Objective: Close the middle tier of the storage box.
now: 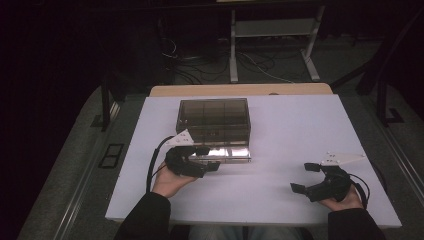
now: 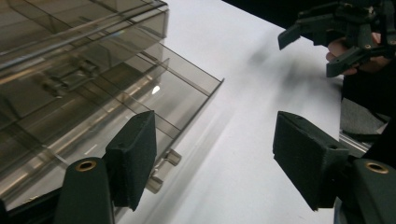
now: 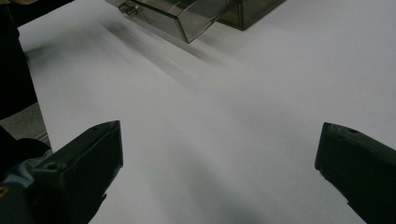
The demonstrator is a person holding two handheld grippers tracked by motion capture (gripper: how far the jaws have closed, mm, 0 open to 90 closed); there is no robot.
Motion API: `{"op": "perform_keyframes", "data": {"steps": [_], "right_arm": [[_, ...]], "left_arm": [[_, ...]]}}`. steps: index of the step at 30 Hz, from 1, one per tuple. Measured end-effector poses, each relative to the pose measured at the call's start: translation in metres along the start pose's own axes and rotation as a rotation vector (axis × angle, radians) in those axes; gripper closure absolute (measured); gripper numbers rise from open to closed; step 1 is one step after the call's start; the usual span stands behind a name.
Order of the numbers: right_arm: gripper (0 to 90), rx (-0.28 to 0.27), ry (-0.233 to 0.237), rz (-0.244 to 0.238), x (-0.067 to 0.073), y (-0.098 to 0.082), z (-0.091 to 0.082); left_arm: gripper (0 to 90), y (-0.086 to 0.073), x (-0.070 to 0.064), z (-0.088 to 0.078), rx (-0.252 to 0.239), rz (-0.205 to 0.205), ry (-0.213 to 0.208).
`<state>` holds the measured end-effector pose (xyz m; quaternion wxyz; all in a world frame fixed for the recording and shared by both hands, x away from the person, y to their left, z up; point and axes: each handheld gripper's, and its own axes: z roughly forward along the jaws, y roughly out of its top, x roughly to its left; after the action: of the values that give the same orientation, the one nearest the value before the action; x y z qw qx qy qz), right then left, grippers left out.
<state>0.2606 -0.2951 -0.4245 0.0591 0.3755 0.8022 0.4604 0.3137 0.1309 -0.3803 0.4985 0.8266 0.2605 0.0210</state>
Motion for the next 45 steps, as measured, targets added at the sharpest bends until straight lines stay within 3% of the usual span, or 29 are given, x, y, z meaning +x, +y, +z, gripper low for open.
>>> {"op": "perform_keyframes", "data": {"steps": [7,14,24,45], "right_arm": [[0.3,0.002,0.001,0.001,0.001,0.0,0.0],[0.3,0.001,0.001,-0.002,0.0,0.0,0.0],[0.3,0.005,0.002,0.0,0.0,0.0,0.001],[0.3,0.007,0.004,0.003,0.001,0.0,0.002]], "left_arm": [[14.8,-0.002,-0.008,0.009,0.042,0.021,-0.029],[13.0,-0.004,-0.015,0.018,0.086,0.061,-0.049],[16.9,-0.007,-0.018,0.026,0.135,0.079,-0.076],[29.2,-0.015,-0.014,0.036,0.217,0.107,-0.083]]}}
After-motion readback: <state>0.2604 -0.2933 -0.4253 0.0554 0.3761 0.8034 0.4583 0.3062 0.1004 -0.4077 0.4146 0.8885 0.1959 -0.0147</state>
